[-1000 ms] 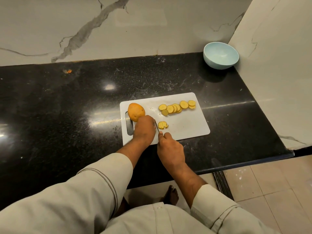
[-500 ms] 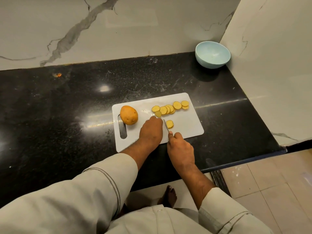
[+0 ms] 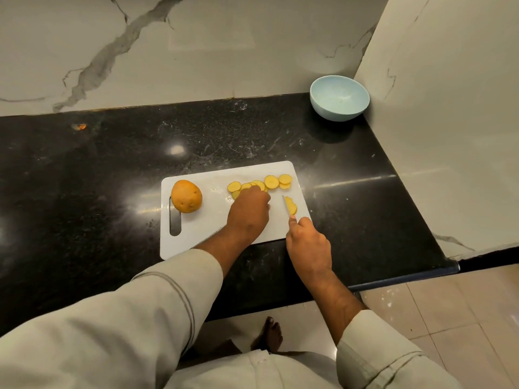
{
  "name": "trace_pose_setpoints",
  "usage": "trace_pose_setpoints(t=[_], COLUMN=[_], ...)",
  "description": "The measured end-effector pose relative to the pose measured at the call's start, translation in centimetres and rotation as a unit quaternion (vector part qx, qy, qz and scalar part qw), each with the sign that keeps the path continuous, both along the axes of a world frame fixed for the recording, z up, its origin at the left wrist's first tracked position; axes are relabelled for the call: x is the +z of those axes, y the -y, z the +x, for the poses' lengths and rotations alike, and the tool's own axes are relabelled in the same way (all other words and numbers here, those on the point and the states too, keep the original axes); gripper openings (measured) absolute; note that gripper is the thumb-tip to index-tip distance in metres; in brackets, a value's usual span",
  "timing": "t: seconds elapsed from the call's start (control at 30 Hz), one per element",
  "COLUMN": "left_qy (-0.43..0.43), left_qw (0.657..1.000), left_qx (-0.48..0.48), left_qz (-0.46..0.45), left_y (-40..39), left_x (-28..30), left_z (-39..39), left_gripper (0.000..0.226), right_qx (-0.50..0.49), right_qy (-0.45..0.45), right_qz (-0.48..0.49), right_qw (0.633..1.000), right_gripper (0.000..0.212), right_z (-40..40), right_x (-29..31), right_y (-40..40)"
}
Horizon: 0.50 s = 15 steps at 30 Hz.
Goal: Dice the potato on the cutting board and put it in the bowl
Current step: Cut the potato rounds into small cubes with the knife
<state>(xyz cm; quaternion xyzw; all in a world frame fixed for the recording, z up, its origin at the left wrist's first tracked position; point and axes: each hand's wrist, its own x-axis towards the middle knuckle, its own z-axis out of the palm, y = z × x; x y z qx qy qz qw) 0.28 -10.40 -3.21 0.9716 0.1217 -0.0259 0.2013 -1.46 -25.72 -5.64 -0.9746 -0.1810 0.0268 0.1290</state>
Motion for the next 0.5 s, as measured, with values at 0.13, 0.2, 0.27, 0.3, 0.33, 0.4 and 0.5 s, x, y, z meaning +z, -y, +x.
trace_pose_setpoints(t=[0.13,0.2,0.27,0.3,0.33,0.4,0.5], left_qy=[0.056,0.034,-0.001,-0.014,-0.021,-0.019,0.031], left_qw=[0.996,0.993,0.991,0.988,0.986,0.985,0.983], left_qx=[-0.013,-0.022,-0.039,-0.046,-0.050,-0.059,-0.065], left_qz=[0.071,0.107,0.132,0.145,0.155,0.163,0.169], left_y=[-0.2,-0.4,-0.4,-0.5,-0.6,-0.7,-1.0], left_x=[0.6,0.9,1.2,1.2,1.2,1.1,1.1], left_z=[2.6,3.9,4.7,5.1,5.4,5.6,5.4], left_gripper=[0.027,0.026,0.019,0.017,0.017,0.020,0.028], right_qx=[0.010,0.005,0.001,0.002,0.005,0.007,0.012], right_qy=[0.024,0.033,0.040,0.042,0.045,0.050,0.042], right_qz=[0.033,0.046,0.065,0.072,0.078,0.093,0.121], right_qw=[0.999,0.998,0.997,0.997,0.996,0.994,0.992], right_gripper=[0.039,0.037,0.036,0.035,0.035,0.035,0.035], right_z=[-0.1,-0.2,-0.3,-0.3,-0.2,0.0,0.2], right_x=[0.4,0.7,0.9,0.9,0.8,0.8,0.9], right_y=[0.1,-0.2,-0.4,-0.4,-0.4,-0.4,-0.5])
